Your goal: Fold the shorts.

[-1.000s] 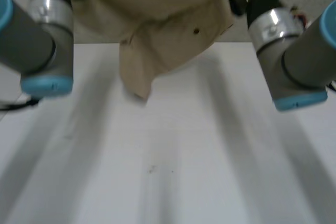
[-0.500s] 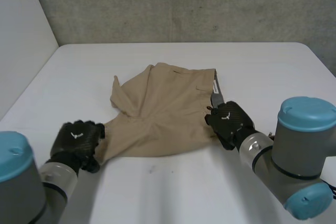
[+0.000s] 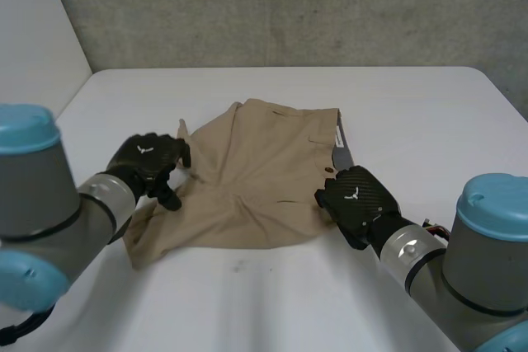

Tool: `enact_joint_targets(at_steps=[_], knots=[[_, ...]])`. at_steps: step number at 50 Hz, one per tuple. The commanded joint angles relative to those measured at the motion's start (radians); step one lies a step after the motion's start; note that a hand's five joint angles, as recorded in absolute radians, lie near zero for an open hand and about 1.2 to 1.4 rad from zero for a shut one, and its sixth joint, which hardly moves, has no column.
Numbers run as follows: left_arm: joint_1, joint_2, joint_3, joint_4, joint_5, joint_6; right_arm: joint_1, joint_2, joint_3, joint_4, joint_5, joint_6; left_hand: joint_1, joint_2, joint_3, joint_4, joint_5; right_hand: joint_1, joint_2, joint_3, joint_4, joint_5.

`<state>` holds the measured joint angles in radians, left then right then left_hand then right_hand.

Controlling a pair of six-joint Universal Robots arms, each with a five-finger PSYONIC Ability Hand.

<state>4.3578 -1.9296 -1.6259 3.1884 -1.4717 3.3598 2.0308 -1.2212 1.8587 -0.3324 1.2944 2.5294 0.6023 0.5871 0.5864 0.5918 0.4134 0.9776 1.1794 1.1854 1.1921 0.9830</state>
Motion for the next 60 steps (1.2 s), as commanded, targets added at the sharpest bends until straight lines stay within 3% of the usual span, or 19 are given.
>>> enact_joint_targets(at_steps=[1,13,16,17,20,29,33,44,50,56,57,60], knots=[[0.036,-0.187,0.15,-0.139,0.002,0.001,-0.007,-0.02,0.037,-0.011,-0.04,-0.014,0.104,0.12,0.12,0.115,0.119,0.419,0.217,0.211,0.204,0.239],[0.034,-0.265,0.192,-0.137,0.002,0.001,-0.009,-0.021,0.04,-0.011,-0.04,-0.015,0.113,0.128,0.129,0.124,0.127,0.419,0.217,0.211,0.204,0.239],[0.029,-0.273,0.199,-0.137,-0.004,0.0,-0.011,-0.021,0.039,-0.011,-0.038,-0.017,0.315,0.33,0.331,0.325,0.329,0.419,0.217,0.211,0.204,0.239],[0.028,-0.273,0.202,-0.136,-0.007,0.0,-0.011,-0.021,0.037,-0.011,-0.038,-0.017,0.528,0.543,0.544,0.538,0.542,0.419,0.217,0.211,0.204,0.239],[0.028,-0.259,0.201,-0.136,-0.01,-0.01,-0.014,-0.023,0.031,-0.01,-0.033,-0.017,0.793,0.809,0.809,0.804,0.808,0.419,0.217,0.211,0.204,0.239],[0.029,-0.026,0.146,-0.137,-0.006,-0.014,-0.04,-0.076,-0.022,0.015,-0.027,-0.011,0.794,0.809,0.81,0.804,0.808,0.419,0.217,0.211,0.204,0.239],[0.029,0.108,0.139,-0.145,-0.006,-0.013,-0.04,-0.142,-0.09,0.11,-0.029,-0.008,0.794,0.809,0.81,0.804,0.808,0.419,0.217,0.211,0.204,0.239],[0.04,0.516,0.303,-0.217,-0.002,-0.007,-0.041,-0.307,-0.594,0.535,-0.024,0.012,0.794,0.809,0.81,0.804,0.808,0.419,0.217,0.211,0.204,0.239],[0.039,0.549,0.409,-0.301,-0.006,-0.011,-0.093,-0.302,-0.809,0.654,-0.018,0.069,0.794,0.809,0.81,0.804,0.808,0.419,0.217,0.211,0.204,0.239],[0.04,0.517,0.33,-0.323,0.001,-0.016,-0.093,-0.258,-0.765,0.668,-0.018,0.15,0.794,0.809,0.81,0.804,0.808,0.419,0.217,0.211,0.204,0.239],[0.043,0.505,0.31,-0.321,0.001,-0.02,-0.092,-0.233,-0.725,0.668,-0.02,0.207,0.794,0.809,0.81,0.804,0.808,0.17,-0.032,-0.038,-0.045,-0.01],[0.045,0.446,0.265,-0.309,-0.002,-0.03,-0.092,-0.199,-0.647,0.664,-0.02,0.314,0.794,0.809,0.81,0.804,0.808,-0.284,-0.486,-0.492,-0.498,-0.464]])
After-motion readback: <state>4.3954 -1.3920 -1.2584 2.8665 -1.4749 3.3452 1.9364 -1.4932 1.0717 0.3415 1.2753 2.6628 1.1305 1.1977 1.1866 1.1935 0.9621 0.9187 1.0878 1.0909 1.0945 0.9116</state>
